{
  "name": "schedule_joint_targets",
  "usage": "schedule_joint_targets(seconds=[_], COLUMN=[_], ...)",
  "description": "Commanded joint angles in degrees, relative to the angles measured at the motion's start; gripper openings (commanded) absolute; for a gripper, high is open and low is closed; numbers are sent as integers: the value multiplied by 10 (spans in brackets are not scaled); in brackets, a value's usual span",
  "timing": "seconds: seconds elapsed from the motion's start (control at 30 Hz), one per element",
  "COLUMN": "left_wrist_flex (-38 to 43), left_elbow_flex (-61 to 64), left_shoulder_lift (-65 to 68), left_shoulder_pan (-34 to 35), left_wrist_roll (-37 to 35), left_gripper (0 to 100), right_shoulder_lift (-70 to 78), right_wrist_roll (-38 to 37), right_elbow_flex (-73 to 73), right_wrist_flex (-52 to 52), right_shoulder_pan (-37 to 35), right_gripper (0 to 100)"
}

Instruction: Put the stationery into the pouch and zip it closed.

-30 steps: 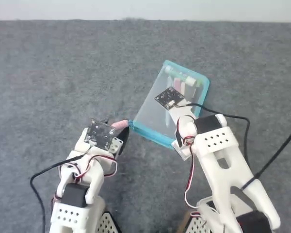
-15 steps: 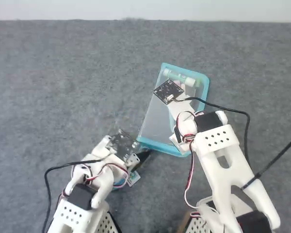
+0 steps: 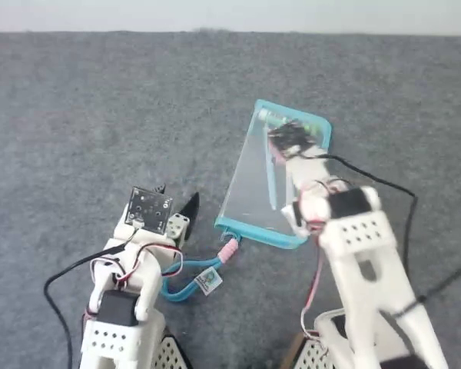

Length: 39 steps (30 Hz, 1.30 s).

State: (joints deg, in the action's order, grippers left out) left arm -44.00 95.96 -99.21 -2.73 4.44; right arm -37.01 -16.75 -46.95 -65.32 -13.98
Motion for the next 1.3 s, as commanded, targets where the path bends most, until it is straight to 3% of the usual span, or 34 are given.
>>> schedule_joint_targets(seconds=[0.0, 0.17, 0.43, 0.97, 1.1, 1.27], left_wrist_flex=[36, 46, 54, 70, 70, 73], left_elbow_flex=[-29, -33, -72, -101, -122, -100], left_shoulder_lift=[-11, -11, -11, -56, -54, -53], left_shoulder_pan=[4, 19, 125, 127, 131, 127], left_wrist_roll=[-10, -13, -144, -144, -144, -143], left_gripper=[190, 190, 224, 239, 239, 239], right_shoulder_lift=[-100, -204, -335, -599, -679, -662], right_wrist_roll=[6, 6, 6, 1, 1, 1], right_elbow_flex=[-62, -156, -265, -411, -463, -493], right_wrist_flex=[62, 130, 184, 183, 187, 189], right_shoulder_pan=[33, 52, 58, 58, 87, 134], right_gripper=[108, 109, 109, 107, 106, 109])
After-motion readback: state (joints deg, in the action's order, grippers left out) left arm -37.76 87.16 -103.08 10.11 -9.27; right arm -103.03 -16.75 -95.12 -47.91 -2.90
